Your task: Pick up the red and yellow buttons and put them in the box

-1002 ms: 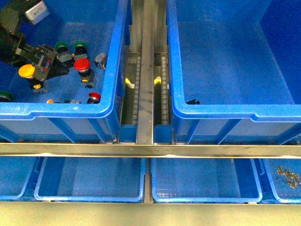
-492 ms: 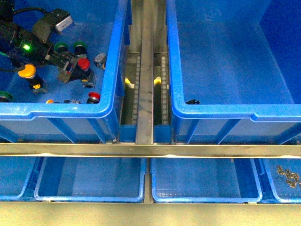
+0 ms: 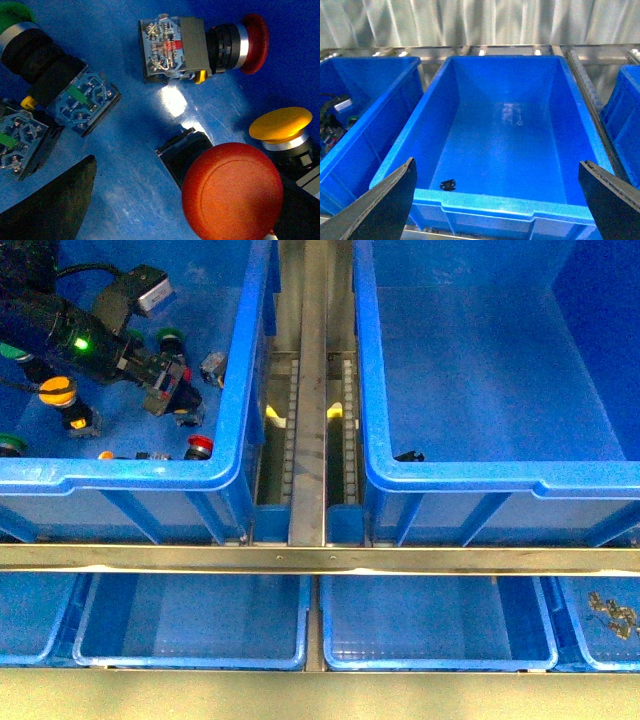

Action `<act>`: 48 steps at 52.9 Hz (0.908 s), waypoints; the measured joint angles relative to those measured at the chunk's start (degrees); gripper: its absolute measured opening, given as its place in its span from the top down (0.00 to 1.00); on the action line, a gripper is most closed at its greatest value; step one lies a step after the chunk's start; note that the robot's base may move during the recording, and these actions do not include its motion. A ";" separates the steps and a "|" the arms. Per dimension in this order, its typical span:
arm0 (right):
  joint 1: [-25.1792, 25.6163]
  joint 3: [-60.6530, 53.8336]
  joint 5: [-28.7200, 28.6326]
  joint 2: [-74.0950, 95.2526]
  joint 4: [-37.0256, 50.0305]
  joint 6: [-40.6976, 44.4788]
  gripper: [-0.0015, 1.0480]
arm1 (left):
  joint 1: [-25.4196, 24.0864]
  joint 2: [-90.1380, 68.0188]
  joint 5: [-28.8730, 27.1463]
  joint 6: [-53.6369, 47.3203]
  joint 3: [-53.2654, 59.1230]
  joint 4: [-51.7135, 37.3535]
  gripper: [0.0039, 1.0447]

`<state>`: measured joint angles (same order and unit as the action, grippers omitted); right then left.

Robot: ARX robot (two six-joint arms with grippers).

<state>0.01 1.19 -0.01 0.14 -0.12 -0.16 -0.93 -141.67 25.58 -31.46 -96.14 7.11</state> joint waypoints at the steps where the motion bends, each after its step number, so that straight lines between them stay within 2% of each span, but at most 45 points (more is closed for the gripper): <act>1: 0.00 0.00 0.00 0.02 0.00 0.00 0.06 | 0.09 0.00 0.02 0.07 0.00 -0.02 0.07; 7: 0.00 0.00 0.00 0.02 0.00 0.00 0.06 | 0.37 0.00 0.55 0.61 0.00 -0.39 0.07; 9: 0.00 0.00 0.00 0.02 0.00 0.00 0.06 | 0.42 0.00 0.70 0.68 0.00 -0.46 0.10; 29: 0.00 0.00 0.00 0.02 0.00 0.00 0.06 | 0.39 0.00 1.62 3.41 0.57 -2.99 0.67; 42: 0.00 0.00 0.00 0.02 0.00 0.00 0.06 | -2.69 3.50 5.95 13.77 5.18 -7.26 0.68; 48: 0.00 0.00 0.00 0.02 0.00 0.00 0.06 | -5.79 9.01 8.61 22.25 9.11 -9.97 0.68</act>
<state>0.01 1.19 -0.01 0.16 -0.12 -0.16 -6.72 -132.66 34.20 -9.21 -87.02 -2.85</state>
